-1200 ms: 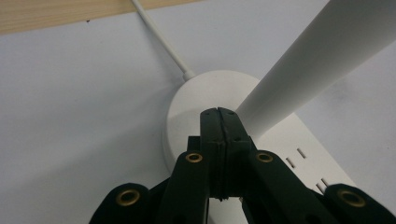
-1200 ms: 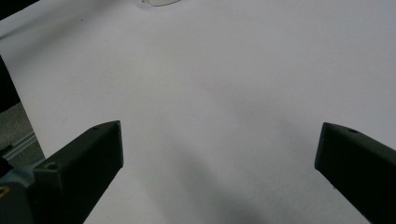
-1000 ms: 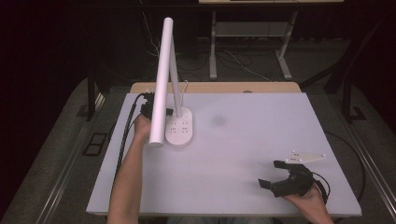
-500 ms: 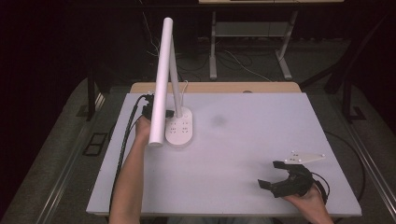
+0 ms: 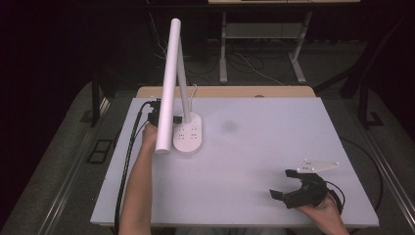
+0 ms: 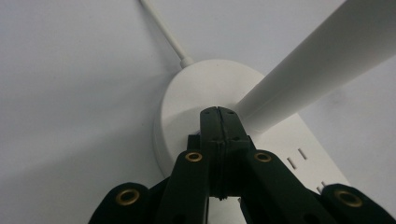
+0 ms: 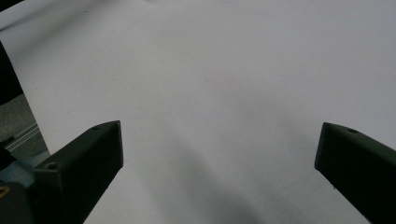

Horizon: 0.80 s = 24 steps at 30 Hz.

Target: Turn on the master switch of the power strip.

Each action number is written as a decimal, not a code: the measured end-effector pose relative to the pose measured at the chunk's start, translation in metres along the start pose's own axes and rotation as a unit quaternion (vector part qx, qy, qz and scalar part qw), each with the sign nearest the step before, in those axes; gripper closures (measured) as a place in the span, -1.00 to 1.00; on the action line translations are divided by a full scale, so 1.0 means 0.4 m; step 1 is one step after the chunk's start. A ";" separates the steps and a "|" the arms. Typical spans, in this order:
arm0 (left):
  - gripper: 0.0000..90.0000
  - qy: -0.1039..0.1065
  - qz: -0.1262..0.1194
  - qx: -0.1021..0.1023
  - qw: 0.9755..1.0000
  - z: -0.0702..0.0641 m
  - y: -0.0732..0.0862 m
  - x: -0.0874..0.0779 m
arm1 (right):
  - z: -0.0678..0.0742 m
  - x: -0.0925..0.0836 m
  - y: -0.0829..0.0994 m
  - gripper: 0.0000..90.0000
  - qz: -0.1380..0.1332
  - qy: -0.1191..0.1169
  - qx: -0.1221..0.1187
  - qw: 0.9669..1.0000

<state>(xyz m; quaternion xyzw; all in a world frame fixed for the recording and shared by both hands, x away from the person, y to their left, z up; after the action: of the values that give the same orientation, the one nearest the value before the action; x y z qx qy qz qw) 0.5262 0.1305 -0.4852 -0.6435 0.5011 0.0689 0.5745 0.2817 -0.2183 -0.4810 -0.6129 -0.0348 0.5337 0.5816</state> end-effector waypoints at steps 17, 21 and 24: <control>1.00 -0.006 -0.013 -0.013 1.000 0.000 0.006 0.002 | -0.002 -0.003 0.002 -0.99 0.000 0.000 0.002 1.000; 1.00 -0.006 -0.022 -0.017 1.000 -0.001 0.007 0.002 | -0.001 -0.002 0.001 -0.99 0.000 0.000 0.004 1.000; 1.00 -0.011 -0.021 -0.004 1.000 -0.003 0.005 -0.001 | 0.001 -0.003 0.000 -0.99 0.000 0.001 0.003 1.000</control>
<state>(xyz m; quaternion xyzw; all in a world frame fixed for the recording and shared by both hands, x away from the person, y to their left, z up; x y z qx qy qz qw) 0.5240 0.1301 -0.4860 -0.6553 0.4811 0.0661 0.5786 0.2809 -0.2189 -0.4803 -0.6118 -0.0330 0.5332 0.5833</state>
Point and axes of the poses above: each handheld gripper's, and its own axes: x roughly forward along the jaws, y roughly out of its underside, z roughly to its left, the point moved 9 cm from there along x, roughly forward along the jaws, and after that the axes turned 1 degree about -y, right-handed, at the moved point
